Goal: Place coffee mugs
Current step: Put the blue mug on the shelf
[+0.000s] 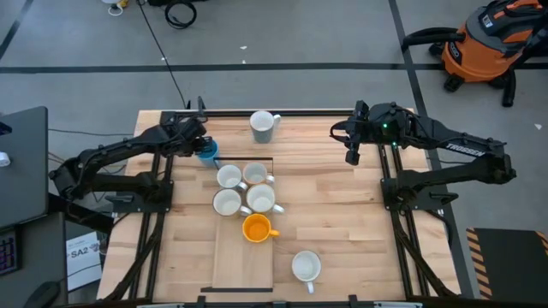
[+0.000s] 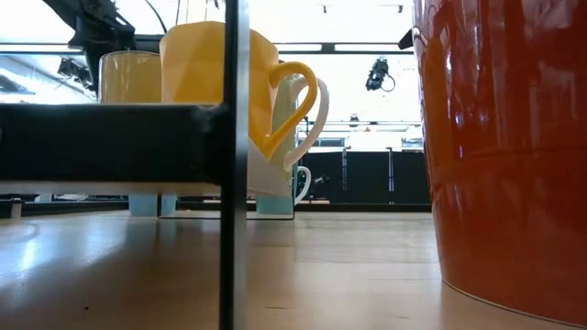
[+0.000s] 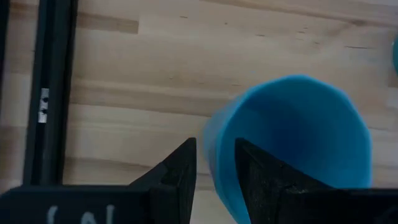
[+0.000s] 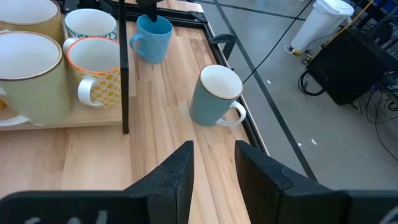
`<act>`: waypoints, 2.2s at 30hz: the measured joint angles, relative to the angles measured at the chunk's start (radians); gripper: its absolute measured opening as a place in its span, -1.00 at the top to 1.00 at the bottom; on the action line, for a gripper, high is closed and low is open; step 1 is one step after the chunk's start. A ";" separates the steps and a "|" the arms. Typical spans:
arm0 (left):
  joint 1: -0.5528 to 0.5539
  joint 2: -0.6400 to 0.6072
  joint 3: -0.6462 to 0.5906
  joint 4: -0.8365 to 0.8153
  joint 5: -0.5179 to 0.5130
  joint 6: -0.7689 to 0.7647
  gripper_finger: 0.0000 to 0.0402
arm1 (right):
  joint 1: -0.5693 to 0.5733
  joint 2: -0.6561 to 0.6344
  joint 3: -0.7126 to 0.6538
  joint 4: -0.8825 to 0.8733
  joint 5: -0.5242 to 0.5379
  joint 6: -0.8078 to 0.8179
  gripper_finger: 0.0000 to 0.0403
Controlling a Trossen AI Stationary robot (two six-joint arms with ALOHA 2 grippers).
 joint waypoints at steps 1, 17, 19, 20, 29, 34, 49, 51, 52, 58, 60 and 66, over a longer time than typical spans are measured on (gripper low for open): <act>0.000 0.000 -0.009 0.012 0.001 0.000 0.42 | 0.000 0.000 0.000 0.000 0.000 0.000 0.40; 0.000 0.000 -0.034 0.033 -0.022 0.001 0.42 | 0.000 0.000 0.000 0.000 0.000 0.000 0.40; 0.000 0.000 -0.034 0.033 -0.023 0.001 0.44 | 0.000 0.000 0.000 0.000 0.000 0.000 0.40; 0.000 0.000 -0.034 0.033 -0.023 0.001 0.46 | 0.000 0.000 0.000 0.000 0.000 0.000 0.40; -0.001 0.000 -0.034 0.031 -0.049 0.002 0.83 | 0.000 0.000 0.000 -0.006 0.000 0.000 0.40; -0.001 0.000 -0.034 0.031 -0.076 0.004 0.90 | 0.000 0.000 0.000 -0.007 0.000 0.000 0.40; 0.000 0.000 0.143 0.004 -0.154 0.190 0.90 | 0.000 0.000 0.000 -0.007 0.000 0.000 0.40; 0.000 0.000 0.195 -0.014 -0.178 0.218 0.90 | 0.000 0.000 0.000 -0.007 0.000 0.001 0.40; 0.000 0.000 0.223 -0.022 -0.186 0.234 0.90 | 0.000 0.000 0.000 -0.007 0.000 0.000 0.40; 0.000 0.000 0.407 -0.075 -0.202 0.289 0.90 | 0.000 0.000 0.000 -0.007 0.000 0.001 0.40; -0.003 0.000 0.480 -0.093 -0.201 0.289 0.90 | 0.000 0.000 0.000 -0.007 0.000 0.002 0.40; -0.057 -0.001 0.687 -0.248 -0.136 0.226 0.90 | 0.000 0.000 0.000 -0.007 0.000 0.007 0.40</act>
